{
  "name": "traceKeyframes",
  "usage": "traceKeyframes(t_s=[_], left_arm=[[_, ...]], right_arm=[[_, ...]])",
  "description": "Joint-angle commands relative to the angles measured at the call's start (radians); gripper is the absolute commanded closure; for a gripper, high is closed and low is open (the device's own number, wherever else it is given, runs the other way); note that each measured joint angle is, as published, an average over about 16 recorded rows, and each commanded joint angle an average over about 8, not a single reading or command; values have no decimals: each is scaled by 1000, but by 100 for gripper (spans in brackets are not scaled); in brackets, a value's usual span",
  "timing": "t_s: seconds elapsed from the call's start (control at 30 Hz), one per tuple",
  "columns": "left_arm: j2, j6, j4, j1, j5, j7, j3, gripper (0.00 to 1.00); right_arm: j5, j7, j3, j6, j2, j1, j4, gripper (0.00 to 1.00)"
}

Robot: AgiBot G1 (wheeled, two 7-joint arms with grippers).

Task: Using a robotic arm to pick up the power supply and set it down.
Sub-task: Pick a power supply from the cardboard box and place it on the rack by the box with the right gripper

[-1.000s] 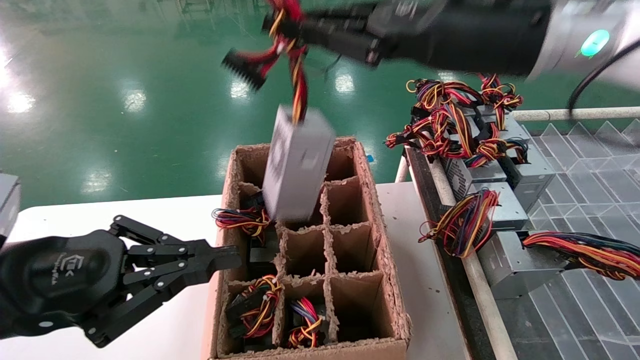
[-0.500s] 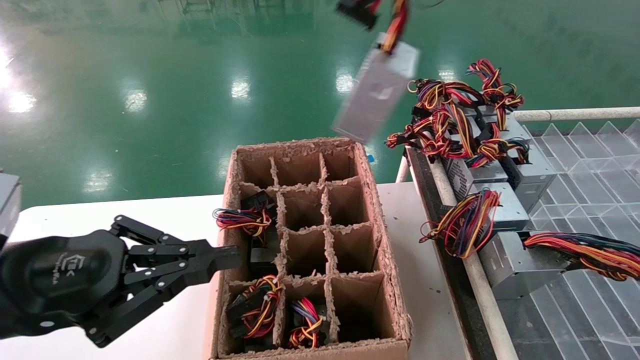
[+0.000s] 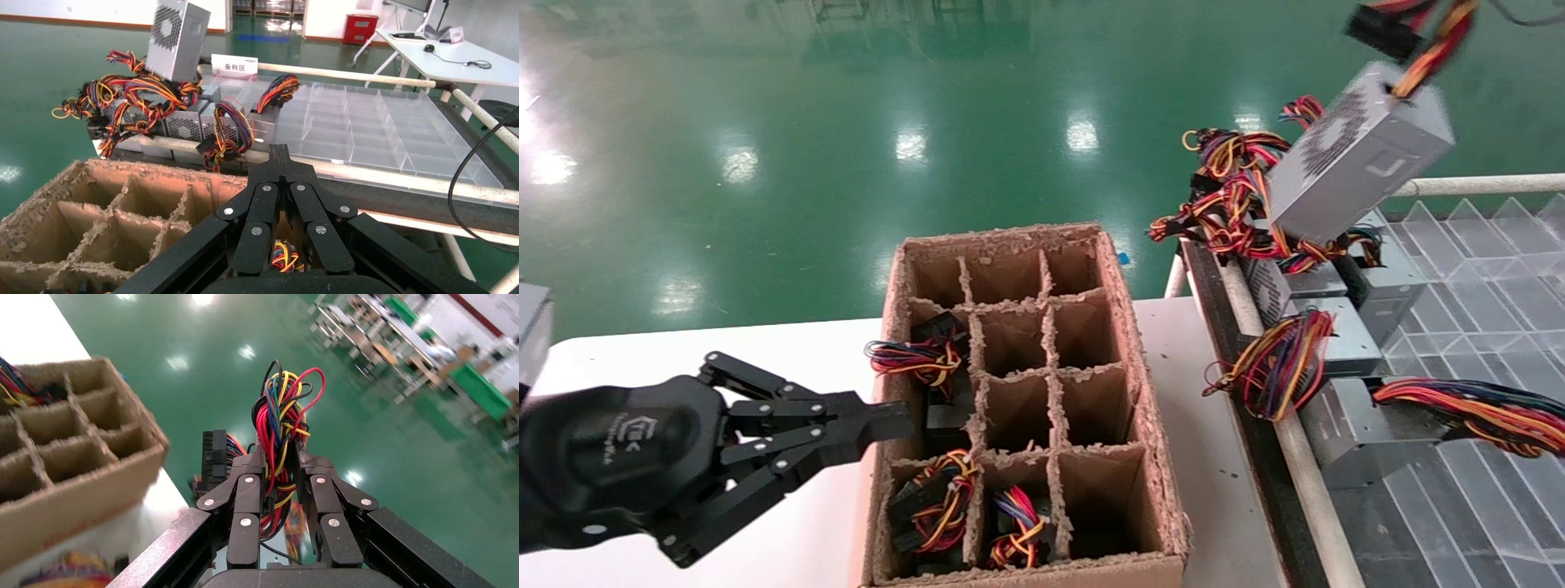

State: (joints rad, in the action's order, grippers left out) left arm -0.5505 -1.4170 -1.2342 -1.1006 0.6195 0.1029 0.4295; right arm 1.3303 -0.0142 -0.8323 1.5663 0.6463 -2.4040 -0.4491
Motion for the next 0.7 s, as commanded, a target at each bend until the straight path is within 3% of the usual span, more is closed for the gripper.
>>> traceKeyframes(t_s=[0.03, 0.37, 0.7], left_arm=[[0, 0, 0, 0, 0, 0, 0, 100], [0, 0, 0, 0, 0, 0, 0, 100], [0, 0, 0, 0, 0, 0, 0, 100]], right_arm=[[15, -19, -11, 5, -48, -9, -36, 100], [55, -161, -43, -2, -256, 2, -245, 100], [29, -255, -83, 10, -423, 50, -432, 100]])
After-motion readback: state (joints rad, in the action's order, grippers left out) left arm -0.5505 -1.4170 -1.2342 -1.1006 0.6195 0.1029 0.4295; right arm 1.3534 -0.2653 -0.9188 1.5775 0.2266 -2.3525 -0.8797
